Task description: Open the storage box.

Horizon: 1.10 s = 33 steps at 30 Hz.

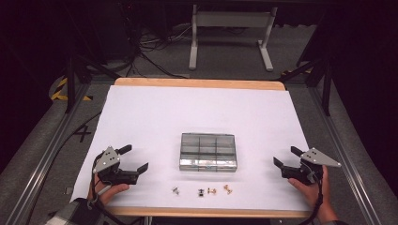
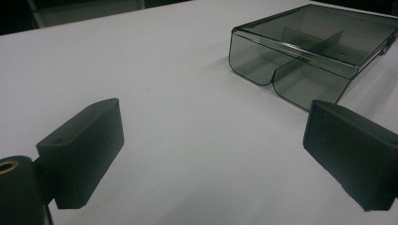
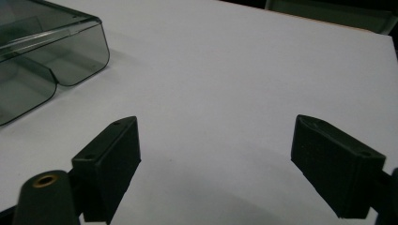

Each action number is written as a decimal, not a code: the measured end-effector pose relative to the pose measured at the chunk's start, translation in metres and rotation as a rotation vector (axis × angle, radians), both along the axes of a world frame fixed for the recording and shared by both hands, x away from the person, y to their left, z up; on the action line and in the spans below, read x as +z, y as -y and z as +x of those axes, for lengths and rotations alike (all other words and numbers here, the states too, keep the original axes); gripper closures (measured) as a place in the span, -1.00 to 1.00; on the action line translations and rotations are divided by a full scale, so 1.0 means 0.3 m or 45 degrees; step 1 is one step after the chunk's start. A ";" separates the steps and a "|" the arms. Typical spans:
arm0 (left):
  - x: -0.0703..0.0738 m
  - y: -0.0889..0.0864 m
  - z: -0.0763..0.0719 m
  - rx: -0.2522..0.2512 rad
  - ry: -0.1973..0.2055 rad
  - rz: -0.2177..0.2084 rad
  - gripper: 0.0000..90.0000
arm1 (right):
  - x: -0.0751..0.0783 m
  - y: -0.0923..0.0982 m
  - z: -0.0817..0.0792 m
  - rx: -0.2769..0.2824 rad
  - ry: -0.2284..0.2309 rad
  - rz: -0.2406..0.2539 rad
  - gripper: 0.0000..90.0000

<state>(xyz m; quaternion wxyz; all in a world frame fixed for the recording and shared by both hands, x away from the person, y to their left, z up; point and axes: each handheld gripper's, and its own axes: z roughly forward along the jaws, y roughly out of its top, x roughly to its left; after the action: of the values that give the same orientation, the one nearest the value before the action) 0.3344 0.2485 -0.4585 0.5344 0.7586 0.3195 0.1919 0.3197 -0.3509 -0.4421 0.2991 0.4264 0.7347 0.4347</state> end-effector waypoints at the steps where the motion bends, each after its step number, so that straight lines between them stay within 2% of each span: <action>1: 0.000 0.003 -0.001 -0.003 0.004 0.013 -0.84 | -0.001 -0.004 -0.001 0.007 -0.003 -0.007 -0.62; 3: 0.001 0.006 -0.005 -0.018 0.027 0.031 -0.82 | -0.002 -0.013 -0.001 0.035 -0.005 -0.041 -0.60; 7: 0.001 0.007 -0.010 -0.060 0.036 0.030 -0.78 | -0.002 -0.021 0.005 0.064 -0.028 -0.078 -0.56; 10: 0.003 0.010 -0.007 -0.083 0.028 0.039 -0.74 | -0.001 -0.023 0.009 0.076 -0.041 -0.077 -0.51; 14: 0.015 0.034 -0.002 -0.103 -0.019 0.092 -0.75 | 0.002 -0.027 0.008 0.079 -0.050 -0.091 -0.45; 16: 0.027 0.048 0.001 -0.127 -0.021 0.105 -0.71 | 0.006 -0.034 0.006 0.092 -0.066 -0.066 -0.41; 20: 0.047 0.080 0.017 -0.132 -0.009 0.116 -0.61 | 0.032 -0.077 -0.008 0.167 -0.077 -0.066 -0.34; 21: 0.050 0.090 0.025 -0.144 -0.002 0.136 -0.58 | 0.040 -0.091 -0.012 0.196 -0.082 -0.065 -0.33; 26: 0.052 0.156 0.049 -0.192 -0.020 0.218 -0.33 | 0.072 -0.168 -0.031 0.308 -0.082 -0.095 -0.25; 28: 0.056 0.177 0.059 -0.220 -0.024 0.223 -0.20 | 0.078 -0.201 -0.035 0.370 -0.101 -0.099 -0.22; 30: 0.058 0.188 0.065 -0.216 -0.027 0.245 -0.03 | 0.081 -0.218 -0.036 0.387 -0.103 -0.111 -0.19; 31: 0.057 0.200 0.074 -0.219 -0.036 0.273 -0.03 | 0.085 -0.235 -0.037 0.404 -0.107 -0.122 -0.16; 33: 0.051 0.216 0.088 -0.233 -0.058 0.282 0.14 | 0.089 -0.271 -0.034 0.461 -0.125 -0.117 -0.08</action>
<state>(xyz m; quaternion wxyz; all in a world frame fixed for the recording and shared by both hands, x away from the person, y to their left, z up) 0.3608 0.1838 -0.4432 0.4553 0.8431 0.2378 0.1591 0.3093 -0.2695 -0.4153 0.1989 0.2940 0.8322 0.4259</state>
